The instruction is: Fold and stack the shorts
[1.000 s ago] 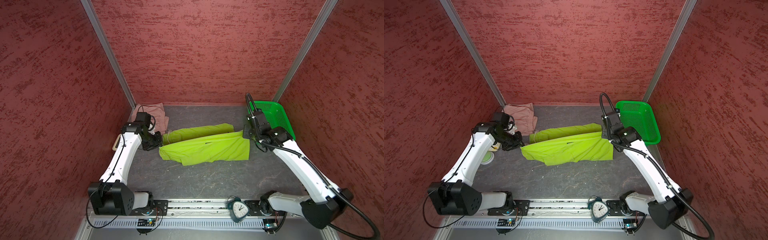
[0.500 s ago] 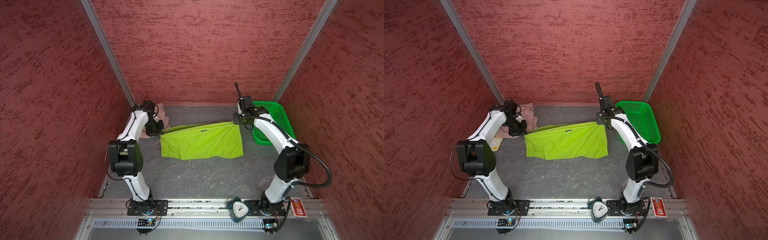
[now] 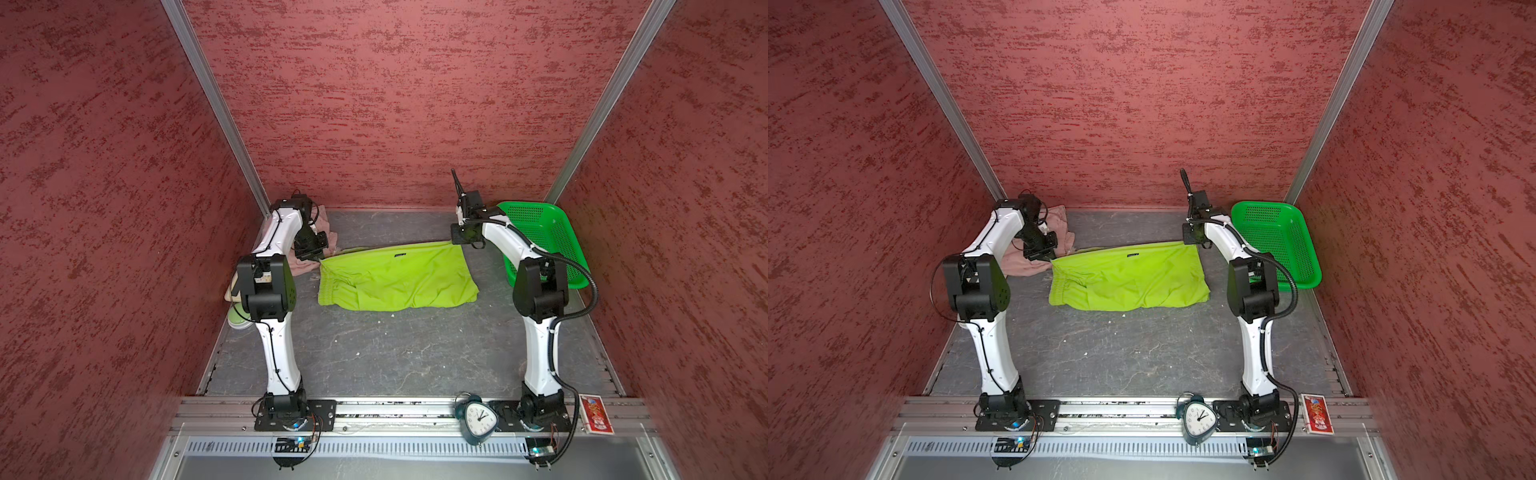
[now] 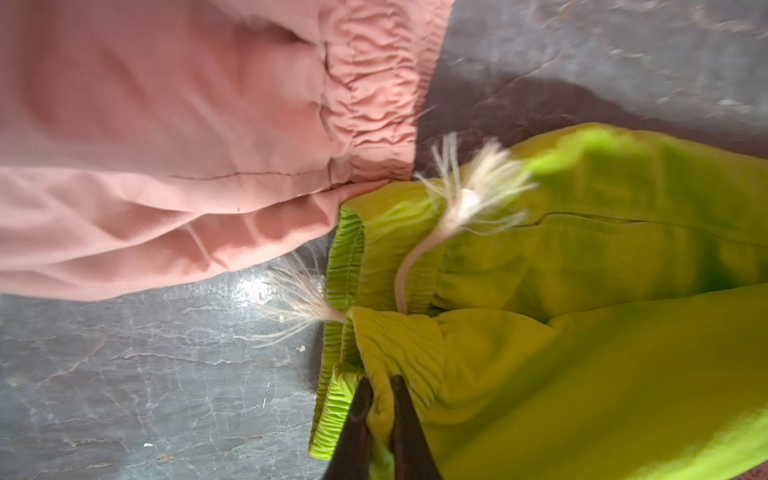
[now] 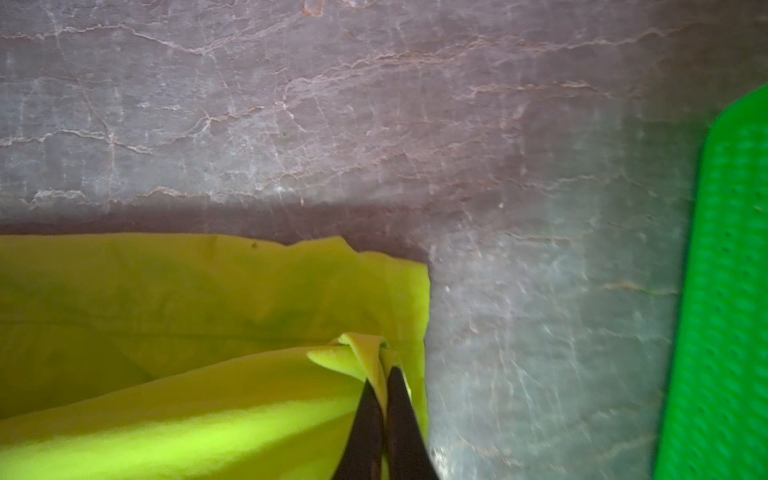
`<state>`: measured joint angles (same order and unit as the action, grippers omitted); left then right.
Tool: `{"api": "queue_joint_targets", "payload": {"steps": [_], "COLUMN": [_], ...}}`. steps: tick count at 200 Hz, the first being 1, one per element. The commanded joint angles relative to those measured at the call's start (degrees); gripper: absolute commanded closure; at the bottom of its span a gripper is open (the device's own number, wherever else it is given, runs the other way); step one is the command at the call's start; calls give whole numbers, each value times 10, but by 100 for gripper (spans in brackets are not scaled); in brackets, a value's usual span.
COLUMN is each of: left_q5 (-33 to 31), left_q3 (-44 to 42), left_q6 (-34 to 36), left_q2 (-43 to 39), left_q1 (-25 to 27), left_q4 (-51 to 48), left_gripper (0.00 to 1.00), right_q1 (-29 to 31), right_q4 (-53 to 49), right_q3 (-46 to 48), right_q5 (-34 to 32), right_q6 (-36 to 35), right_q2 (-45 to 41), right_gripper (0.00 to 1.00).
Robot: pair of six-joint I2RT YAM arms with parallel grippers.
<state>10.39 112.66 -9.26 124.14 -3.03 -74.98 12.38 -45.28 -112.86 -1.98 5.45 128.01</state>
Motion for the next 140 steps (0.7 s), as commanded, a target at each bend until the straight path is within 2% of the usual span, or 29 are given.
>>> {"api": "queue_joint_targets", "payload": {"steps": [1,6,10,13,16,19,30,40,58,85,101,140], "left_q5": [-20,-21,-23,-24,-24,-25,-30,-35,-17,45,56,146], "left_q3": [31,37,42,47,51,55,74,88,105,78,40,-124], "left_q6": [9,9,9,9,9,9,8,4,-8,-33,-40,-55], "left_q2": [19,24,28,30,33,36,44,44,27,-35,-79,-175], "left_q1": [-15,-17,-19,-20,-21,-21,-23,-24,-28,-51,-55,-50], "left_q4": [5,4,4,3,2,1,-3,-2,9,50,71,137], "left_gripper": [75,63,50,34,8,1,1,1,1,1,1,1], "right_q1": [-13,-13,-14,-14,-14,-14,-15,-15,-17,-20,-20,-24], "right_q4": [19,14,10,7,5,1,-3,5,21,37,24,64], "right_q3": [-41,-50,-59,-64,-69,-73,-78,-70,-41,42,105,346], "right_q5": [0,2,2,2,1,1,3,9,24,65,80,78], "right_q6": [-14,-15,-15,-14,-14,-13,-12,-10,-1,13,22,70], "right_q2": [29,37,43,47,51,52,50,37,0,-78,-116,-254], "right_gripper": [99,93,86,79,73,68,49,34,21,11,9,6]}}
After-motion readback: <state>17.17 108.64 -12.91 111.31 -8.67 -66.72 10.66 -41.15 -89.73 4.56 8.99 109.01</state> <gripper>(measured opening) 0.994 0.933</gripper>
